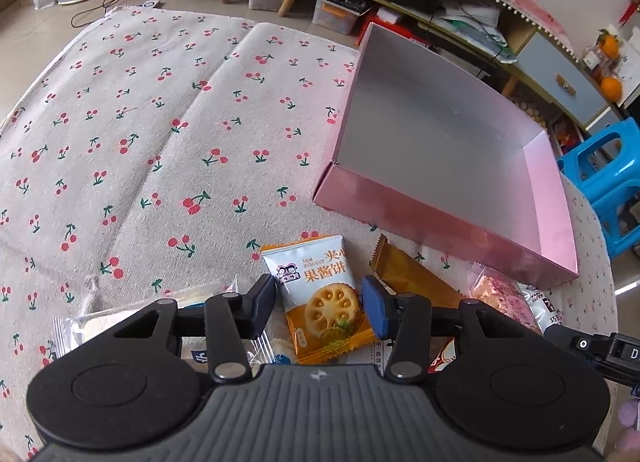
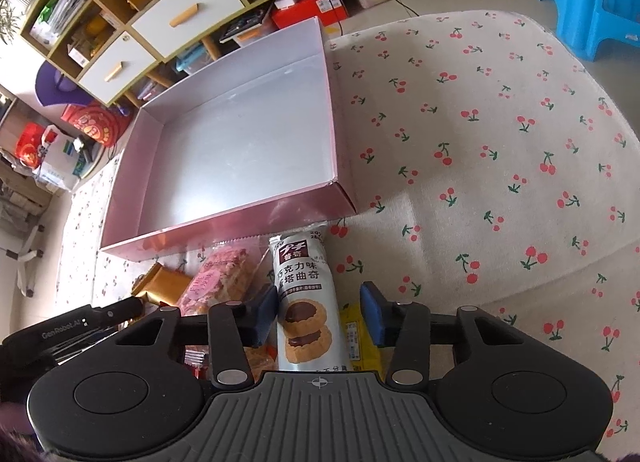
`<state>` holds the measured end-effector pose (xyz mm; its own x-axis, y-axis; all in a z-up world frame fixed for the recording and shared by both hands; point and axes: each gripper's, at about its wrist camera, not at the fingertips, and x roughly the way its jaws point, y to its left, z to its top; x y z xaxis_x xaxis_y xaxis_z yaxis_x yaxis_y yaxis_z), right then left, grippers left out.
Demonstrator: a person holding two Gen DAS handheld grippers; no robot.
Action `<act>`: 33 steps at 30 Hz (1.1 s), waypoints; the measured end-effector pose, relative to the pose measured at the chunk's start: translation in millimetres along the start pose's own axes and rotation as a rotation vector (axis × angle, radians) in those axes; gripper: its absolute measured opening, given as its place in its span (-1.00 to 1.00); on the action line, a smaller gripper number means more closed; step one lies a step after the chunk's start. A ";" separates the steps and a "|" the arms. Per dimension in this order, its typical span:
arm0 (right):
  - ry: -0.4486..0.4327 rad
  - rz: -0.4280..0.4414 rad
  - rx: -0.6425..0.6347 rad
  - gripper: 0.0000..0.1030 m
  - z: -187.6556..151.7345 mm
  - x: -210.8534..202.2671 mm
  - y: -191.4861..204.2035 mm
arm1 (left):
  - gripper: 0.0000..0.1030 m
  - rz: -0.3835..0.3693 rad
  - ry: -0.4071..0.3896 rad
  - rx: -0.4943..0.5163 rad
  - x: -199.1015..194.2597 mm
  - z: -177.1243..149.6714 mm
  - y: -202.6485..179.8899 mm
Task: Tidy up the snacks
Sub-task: 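Grasp the orange cookie pack with the left tool while the right tool grasps the chocolate cookie roll, then carry both packs into the pink box and open both tools to release them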
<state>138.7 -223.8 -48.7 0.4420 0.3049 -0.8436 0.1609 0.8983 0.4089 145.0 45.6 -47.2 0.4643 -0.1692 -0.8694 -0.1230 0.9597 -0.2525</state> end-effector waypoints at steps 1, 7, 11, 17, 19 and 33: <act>0.001 0.007 -0.003 -0.34 -0.4 0.0 1.2 | -0.20 0.001 -0.001 -0.002 0.3 0.2 0.3; -0.009 -0.008 -0.046 -0.44 -3.6 -0.9 10.7 | -0.30 -0.006 -0.005 -0.008 -1.3 -0.8 2.4; -0.010 -0.001 -0.040 -0.44 -4.3 -4.3 11.6 | -0.31 -0.001 -0.013 0.006 -4.5 -1.8 0.6; -0.029 0.023 -0.018 -0.44 -3.9 -14.7 10.0 | -0.31 -0.018 -0.030 0.009 -13.9 -1.6 2.5; -0.041 0.037 -0.010 -0.44 -3.8 -20.8 10.1 | -0.31 -0.026 -0.038 0.010 -18.7 -1.8 2.5; -0.139 0.074 -0.008 -0.44 -0.8 -48.7 24.4 | -0.31 -0.053 -0.159 0.050 -49.8 5.5 -2.4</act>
<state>120.3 -216.4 2.1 0.5706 0.3243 -0.7545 0.1166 0.8774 0.4653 127.0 53.0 -1.0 0.6019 -0.1859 -0.7766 -0.0532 0.9610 -0.2713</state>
